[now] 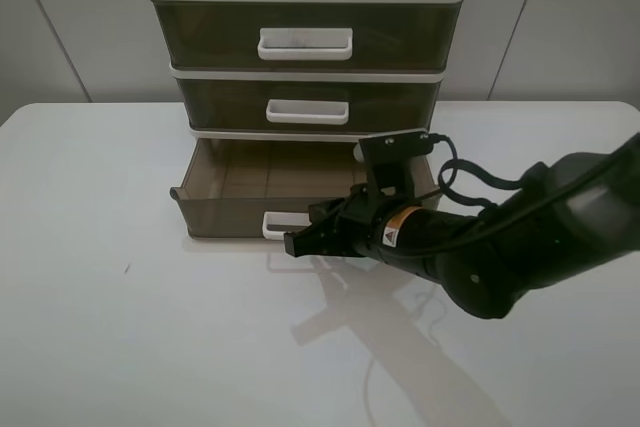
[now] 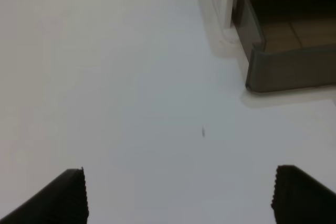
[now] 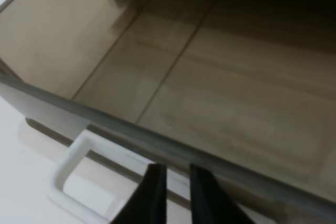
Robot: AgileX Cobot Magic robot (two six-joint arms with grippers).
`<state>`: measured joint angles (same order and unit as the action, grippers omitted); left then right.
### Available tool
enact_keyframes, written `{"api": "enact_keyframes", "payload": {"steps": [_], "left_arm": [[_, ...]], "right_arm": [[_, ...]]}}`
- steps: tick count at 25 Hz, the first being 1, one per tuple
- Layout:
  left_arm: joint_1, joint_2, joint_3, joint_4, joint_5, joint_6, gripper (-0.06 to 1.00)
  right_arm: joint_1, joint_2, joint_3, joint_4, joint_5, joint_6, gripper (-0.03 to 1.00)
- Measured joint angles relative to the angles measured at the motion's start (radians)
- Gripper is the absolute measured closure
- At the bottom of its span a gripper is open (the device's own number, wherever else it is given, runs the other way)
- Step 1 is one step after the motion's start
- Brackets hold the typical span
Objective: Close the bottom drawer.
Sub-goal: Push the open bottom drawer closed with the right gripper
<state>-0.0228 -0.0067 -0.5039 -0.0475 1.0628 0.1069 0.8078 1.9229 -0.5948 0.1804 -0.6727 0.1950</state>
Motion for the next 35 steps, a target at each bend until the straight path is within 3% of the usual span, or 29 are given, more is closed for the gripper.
{"api": "enact_keyframes", "payload": {"steps": [8, 17, 26, 35], "left_arm": [[0.0, 0.0, 0.0, 0.0, 0.0, 0.0, 0.23], [0.0, 0.0, 0.0, 0.0, 0.0, 0.0, 0.23], [0.0, 0.0, 0.0, 0.0, 0.0, 0.0, 0.23], [0.0, 0.0, 0.0, 0.0, 0.0, 0.0, 0.23]], "right_arm": [[0.0, 0.06, -0.002, 0.084, -0.102, 0.0, 0.95], [0.0, 0.143, -0.094, 0.136, -0.137, 0.0, 0.95], [0.002, 0.233, -0.176, 0.289, -0.256, -0.079, 0.95], [0.002, 0.294, -0.238, 0.323, -0.313, -0.104, 0.95]]}}
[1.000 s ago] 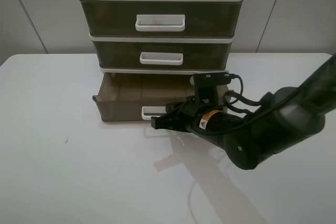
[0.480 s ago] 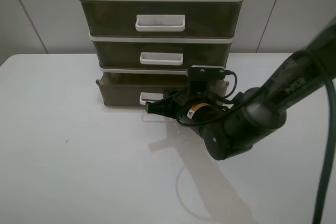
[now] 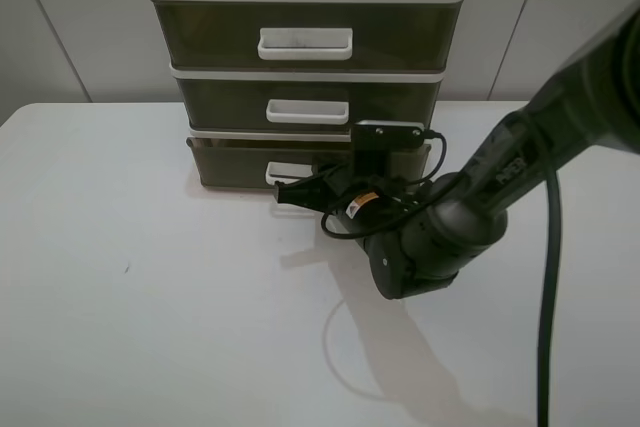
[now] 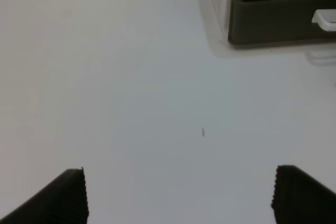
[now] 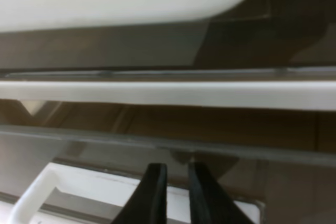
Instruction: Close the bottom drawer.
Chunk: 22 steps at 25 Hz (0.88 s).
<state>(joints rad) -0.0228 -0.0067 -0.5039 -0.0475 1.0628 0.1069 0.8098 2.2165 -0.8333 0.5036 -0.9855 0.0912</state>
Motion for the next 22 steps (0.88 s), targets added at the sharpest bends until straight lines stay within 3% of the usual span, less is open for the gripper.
{"api": "enact_keyframes", "payload": {"steps": [13, 22], "left_arm": [[0.0, 0.0, 0.0, 0.0, 0.0, 0.0, 0.23], [0.0, 0.0, 0.0, 0.0, 0.0, 0.0, 0.23]], "right_arm": [[-0.016, 0.017, -0.003, -0.009, -0.048, -0.009, 0.95], [0.05, -0.147, 0.154, 0.014, -0.031, -0.009, 0.95]]}}
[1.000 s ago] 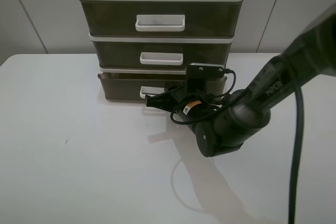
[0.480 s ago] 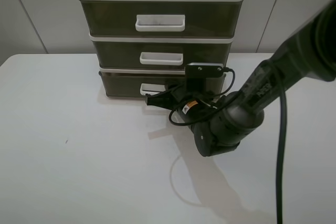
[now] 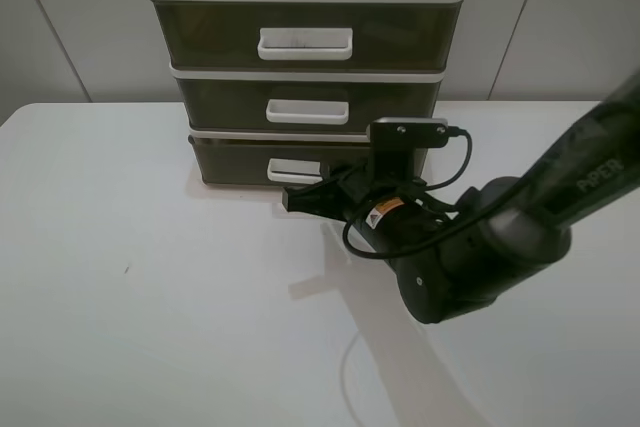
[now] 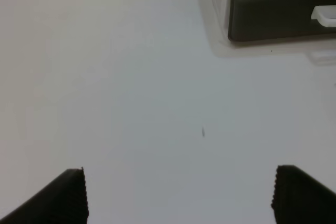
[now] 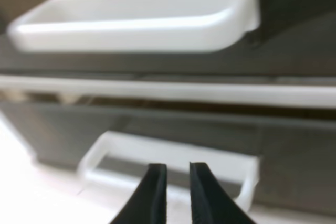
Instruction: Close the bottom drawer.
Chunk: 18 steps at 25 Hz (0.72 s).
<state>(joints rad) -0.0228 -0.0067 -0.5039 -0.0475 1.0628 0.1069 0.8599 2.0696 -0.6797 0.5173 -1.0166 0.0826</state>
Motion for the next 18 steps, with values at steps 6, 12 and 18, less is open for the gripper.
{"api": "enact_keyframes", "payload": {"steps": [6, 12, 18], "left_arm": [[0.0, 0.0, 0.0, 0.0, 0.0, 0.0, 0.23], [0.0, 0.0, 0.0, 0.0, 0.0, 0.0, 0.23], [0.0, 0.0, 0.0, 0.0, 0.0, 0.0, 0.23]], "right_arm": [[0.081, -0.176, 0.154, -0.001, 0.068, 0.0, 0.86], [-0.058, -0.417, 0.218, -0.032, 0.45, 0.0, 0.27], [-0.349, -0.754, 0.22, -0.101, 1.007, 0.018, 0.15]]}}
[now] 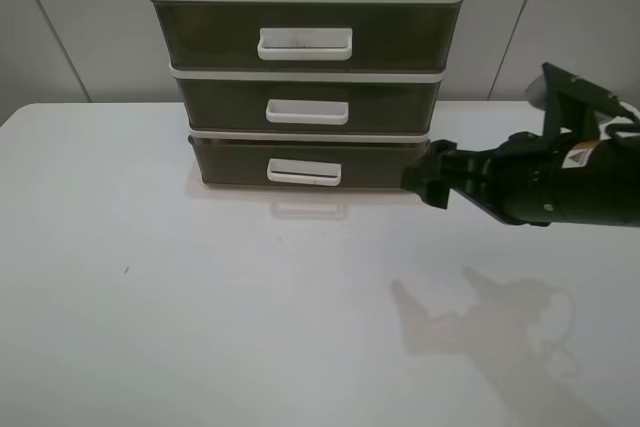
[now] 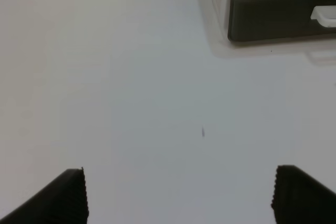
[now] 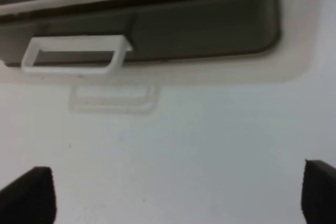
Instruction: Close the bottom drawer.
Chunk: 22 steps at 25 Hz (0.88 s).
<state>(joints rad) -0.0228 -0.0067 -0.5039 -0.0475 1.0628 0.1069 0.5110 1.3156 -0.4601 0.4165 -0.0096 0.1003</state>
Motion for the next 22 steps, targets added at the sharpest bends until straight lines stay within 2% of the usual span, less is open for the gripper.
{"api": "enact_keyframes", "payload": {"steps": [4, 6, 10, 13, 15, 17, 22], "left_arm": [[0.0, 0.0, 0.0, 0.0, 0.0, 0.0, 0.23], [0.0, 0.0, 0.0, 0.0, 0.0, 0.0, 0.23], [0.0, 0.0, 0.0, 0.0, 0.0, 0.0, 0.23], [0.0, 0.0, 0.0, 0.0, 0.0, 0.0, 0.23], [0.0, 0.0, 0.0, 0.0, 0.0, 0.0, 0.23], [0.0, 0.0, 0.0, 0.0, 0.0, 0.0, 0.23], [0.0, 0.0, 0.0, 0.0, 0.0, 0.0, 0.23]], "right_arm": [[-0.235, -0.251, 0.001, -0.094, 0.285, 0.002, 0.15], [-0.33, -0.379, 0.001, -0.145, 0.422, 0.002, 0.15], [-0.486, -0.647, -0.008, -0.237, 0.632, 0.002, 0.15], [-0.547, -0.854, -0.05, -0.324, 0.766, 0.002, 0.15], [-0.556, -0.99, -0.082, -0.376, 0.835, 0.002, 0.15], [-0.556, -1.085, -0.11, -0.404, 0.872, 0.002, 0.15], [-0.556, -1.253, -0.124, -0.462, 0.894, 0.004, 0.15]]}}
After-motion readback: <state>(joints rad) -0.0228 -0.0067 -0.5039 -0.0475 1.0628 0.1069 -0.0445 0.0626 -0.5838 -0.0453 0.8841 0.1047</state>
